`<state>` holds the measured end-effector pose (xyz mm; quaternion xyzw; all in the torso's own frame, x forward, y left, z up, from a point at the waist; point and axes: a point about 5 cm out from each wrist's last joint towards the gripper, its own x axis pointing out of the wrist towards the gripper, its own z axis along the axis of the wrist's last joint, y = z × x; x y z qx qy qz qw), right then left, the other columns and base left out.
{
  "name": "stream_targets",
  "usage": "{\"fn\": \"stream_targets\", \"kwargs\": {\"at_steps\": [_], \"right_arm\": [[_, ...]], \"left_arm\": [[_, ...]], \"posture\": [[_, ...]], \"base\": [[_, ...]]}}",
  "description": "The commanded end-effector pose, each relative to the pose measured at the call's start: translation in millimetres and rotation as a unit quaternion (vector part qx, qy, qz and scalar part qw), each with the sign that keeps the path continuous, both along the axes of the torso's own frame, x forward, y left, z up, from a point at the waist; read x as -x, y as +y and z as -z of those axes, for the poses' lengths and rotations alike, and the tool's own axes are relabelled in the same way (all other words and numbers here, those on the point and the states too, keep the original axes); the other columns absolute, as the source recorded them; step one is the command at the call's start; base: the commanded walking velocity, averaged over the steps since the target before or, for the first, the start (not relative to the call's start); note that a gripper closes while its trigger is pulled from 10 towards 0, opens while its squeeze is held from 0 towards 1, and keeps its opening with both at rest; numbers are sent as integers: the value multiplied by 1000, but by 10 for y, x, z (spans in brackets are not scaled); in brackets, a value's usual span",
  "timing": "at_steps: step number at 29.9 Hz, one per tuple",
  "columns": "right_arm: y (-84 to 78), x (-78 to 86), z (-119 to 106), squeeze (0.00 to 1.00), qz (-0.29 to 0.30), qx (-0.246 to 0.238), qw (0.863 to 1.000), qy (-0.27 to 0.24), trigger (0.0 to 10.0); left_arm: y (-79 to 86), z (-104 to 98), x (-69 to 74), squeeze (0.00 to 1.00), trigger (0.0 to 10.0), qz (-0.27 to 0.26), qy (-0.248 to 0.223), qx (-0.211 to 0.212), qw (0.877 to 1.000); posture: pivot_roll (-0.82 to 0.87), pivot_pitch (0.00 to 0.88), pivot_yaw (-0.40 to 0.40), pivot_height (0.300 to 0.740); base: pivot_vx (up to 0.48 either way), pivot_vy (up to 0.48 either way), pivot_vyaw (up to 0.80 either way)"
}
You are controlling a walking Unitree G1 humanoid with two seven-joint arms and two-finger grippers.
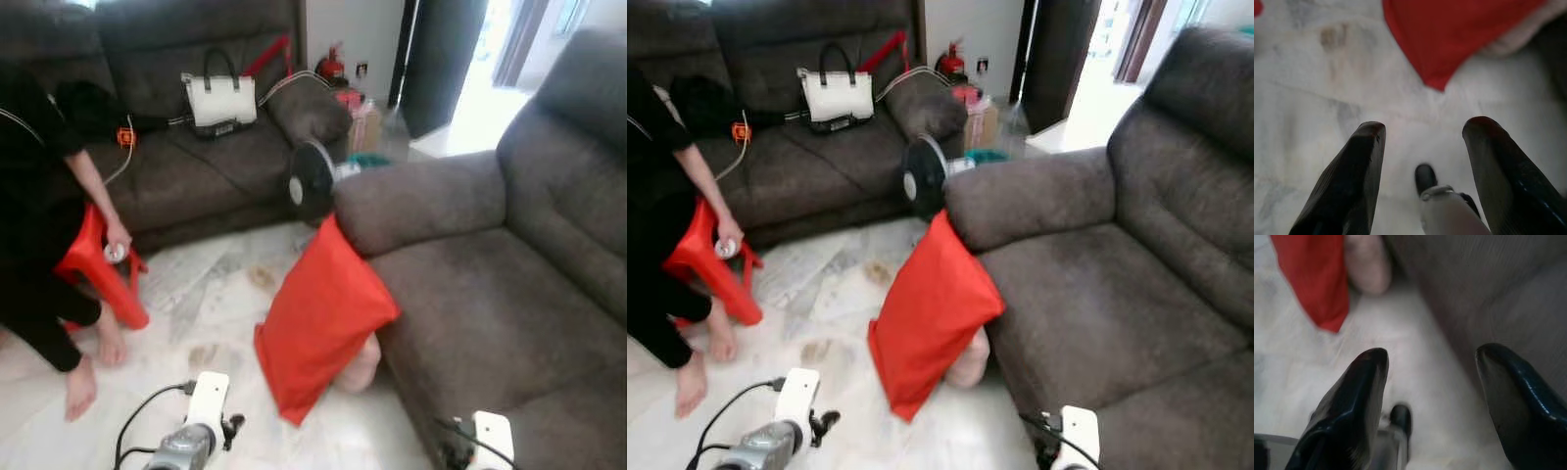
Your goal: Move the pillow to the sofa from floor
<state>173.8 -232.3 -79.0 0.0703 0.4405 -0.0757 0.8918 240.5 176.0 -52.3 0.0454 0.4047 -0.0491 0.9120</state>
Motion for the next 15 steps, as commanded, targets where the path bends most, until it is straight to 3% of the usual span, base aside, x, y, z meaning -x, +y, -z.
{"fn": "stream_targets", "kwargs": {"at_steps": [1,2,15], "right_arm": [[122,-52,3,0,-13,-12,1000,-5,10000],[122,-52,3,0,-13,-12,1000,-5,10000],[125,-44,9,0,-7,-18,1000,-3,10000]], "left_arm": [[137,38,77,0,10000,-12,15,-15,1000],[137,38,77,0,10000,-12,15,-15,1000],[134,37,75,0,10000,-9,15,-16,1000]], "posture": [[84,0,-31,740],[84,0,-31,740],[82,0,-30,740]], "base": [[307,0,800],[307,0,800],[309,0,0]]}}
